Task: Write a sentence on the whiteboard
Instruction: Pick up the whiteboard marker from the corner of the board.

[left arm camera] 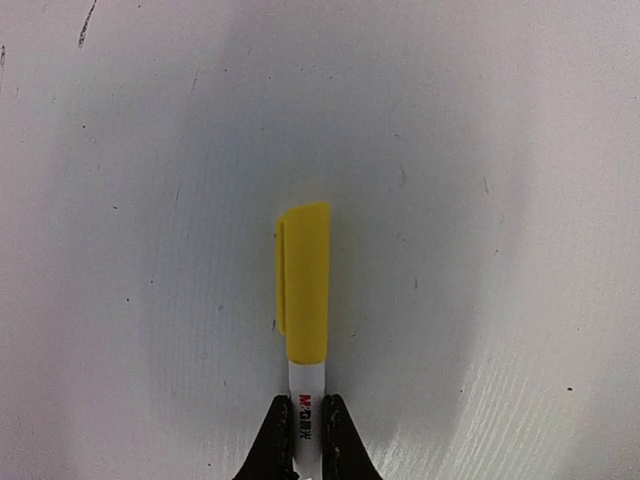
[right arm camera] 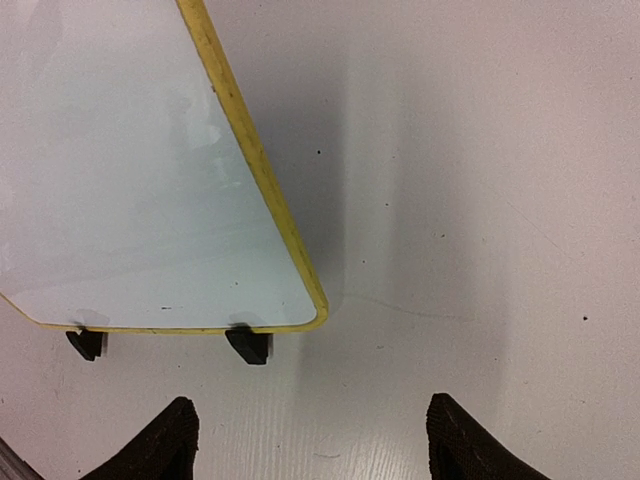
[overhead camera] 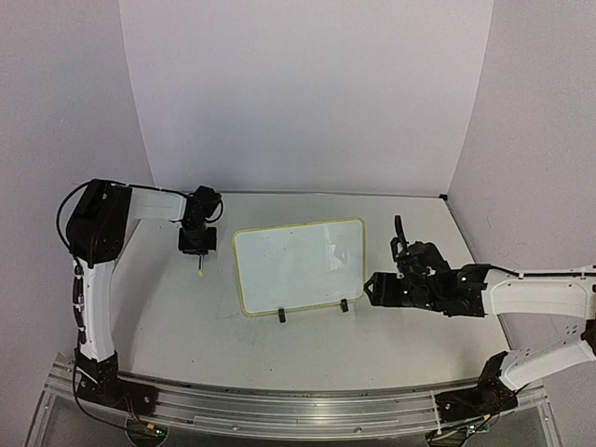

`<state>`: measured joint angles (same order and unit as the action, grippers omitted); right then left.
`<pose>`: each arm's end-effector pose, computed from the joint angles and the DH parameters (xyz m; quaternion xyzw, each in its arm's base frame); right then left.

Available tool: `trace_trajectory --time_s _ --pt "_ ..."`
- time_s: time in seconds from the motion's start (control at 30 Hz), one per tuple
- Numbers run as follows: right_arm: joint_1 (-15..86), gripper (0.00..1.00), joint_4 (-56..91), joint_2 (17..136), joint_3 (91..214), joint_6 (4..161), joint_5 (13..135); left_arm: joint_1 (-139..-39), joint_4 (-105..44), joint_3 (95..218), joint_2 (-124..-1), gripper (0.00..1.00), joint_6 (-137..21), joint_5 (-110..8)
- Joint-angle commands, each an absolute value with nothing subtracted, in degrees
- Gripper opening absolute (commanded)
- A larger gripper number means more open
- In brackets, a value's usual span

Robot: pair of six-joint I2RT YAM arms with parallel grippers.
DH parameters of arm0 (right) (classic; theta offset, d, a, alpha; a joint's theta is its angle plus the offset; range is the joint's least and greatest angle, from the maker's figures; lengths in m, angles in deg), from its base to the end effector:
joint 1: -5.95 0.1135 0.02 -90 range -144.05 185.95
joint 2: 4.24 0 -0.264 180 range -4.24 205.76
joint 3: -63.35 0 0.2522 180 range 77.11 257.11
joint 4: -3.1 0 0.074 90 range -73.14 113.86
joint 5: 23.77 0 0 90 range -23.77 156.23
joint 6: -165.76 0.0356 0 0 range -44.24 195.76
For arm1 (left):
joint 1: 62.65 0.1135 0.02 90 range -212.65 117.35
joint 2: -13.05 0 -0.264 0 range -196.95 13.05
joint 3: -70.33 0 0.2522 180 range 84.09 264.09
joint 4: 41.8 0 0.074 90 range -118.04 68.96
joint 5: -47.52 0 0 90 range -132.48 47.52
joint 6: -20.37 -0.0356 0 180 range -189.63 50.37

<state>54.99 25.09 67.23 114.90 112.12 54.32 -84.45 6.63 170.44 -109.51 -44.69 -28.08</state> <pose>0.1722 0.1872 0.2052 -0.0583 0.9074 0.2052 0.3621 0.4032 -0.1517 0.1372 -0.0476 0.9774 0.0481 0.2003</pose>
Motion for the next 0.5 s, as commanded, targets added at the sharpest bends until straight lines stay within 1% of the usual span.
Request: trace_trajectory --time_s 0.0,0.27,0.47 --pt "55.01 0.74 23.35 63.02 114.50 108.85 56.19 -84.19 2.88 163.75 -104.51 0.00 -39.67 -28.65" --pt "57.98 0.72 22.37 57.79 117.17 104.40 57.56 -84.20 -8.06 150.07 -86.71 0.00 -31.44 -33.92" --pt "65.60 0.72 22.06 60.22 123.51 102.77 54.19 -85.30 -11.42 141.45 -69.91 0.00 -26.96 -38.57"
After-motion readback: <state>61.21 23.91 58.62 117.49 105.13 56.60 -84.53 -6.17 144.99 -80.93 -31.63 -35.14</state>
